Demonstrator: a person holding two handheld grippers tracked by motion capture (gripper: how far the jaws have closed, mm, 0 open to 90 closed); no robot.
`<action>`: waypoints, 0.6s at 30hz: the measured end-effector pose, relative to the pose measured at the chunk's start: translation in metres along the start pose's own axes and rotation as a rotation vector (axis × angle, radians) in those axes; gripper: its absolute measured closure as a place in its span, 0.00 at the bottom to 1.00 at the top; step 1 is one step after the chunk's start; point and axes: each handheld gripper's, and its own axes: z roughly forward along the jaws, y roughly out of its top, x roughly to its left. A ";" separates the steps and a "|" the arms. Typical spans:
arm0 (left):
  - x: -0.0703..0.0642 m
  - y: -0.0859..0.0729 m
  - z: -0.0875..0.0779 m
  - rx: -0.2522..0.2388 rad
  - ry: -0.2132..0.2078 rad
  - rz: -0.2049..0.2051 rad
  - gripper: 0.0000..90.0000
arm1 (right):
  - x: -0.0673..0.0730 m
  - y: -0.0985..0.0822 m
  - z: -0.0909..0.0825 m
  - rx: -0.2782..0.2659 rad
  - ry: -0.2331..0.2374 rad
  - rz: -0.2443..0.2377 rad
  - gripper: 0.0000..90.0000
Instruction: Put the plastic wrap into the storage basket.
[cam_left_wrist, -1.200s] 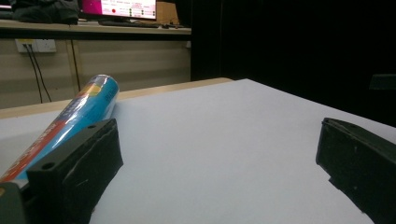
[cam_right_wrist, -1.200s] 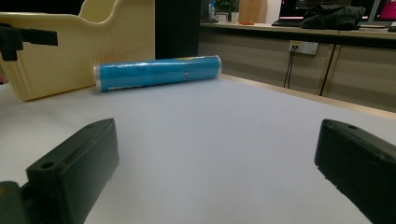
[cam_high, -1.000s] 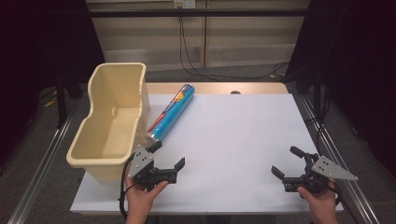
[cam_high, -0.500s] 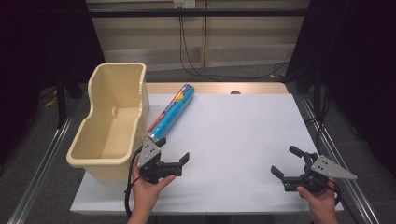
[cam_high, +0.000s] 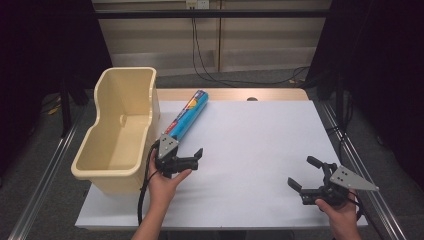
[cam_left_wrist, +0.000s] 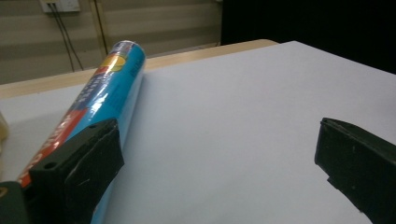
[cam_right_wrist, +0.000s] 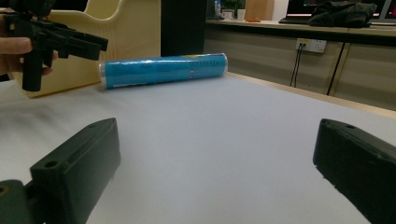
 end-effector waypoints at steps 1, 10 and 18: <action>0.001 0.002 0.003 0.005 0.011 0.016 0.01 | 0.000 0.000 0.000 0.001 0.001 -0.002 0.00; 0.013 0.014 0.031 0.077 0.059 0.029 0.03 | 0.000 0.000 0.000 0.005 0.006 -0.001 0.00; 0.023 0.024 0.052 0.152 0.112 0.034 0.04 | 0.001 0.000 0.000 0.006 0.017 0.001 0.01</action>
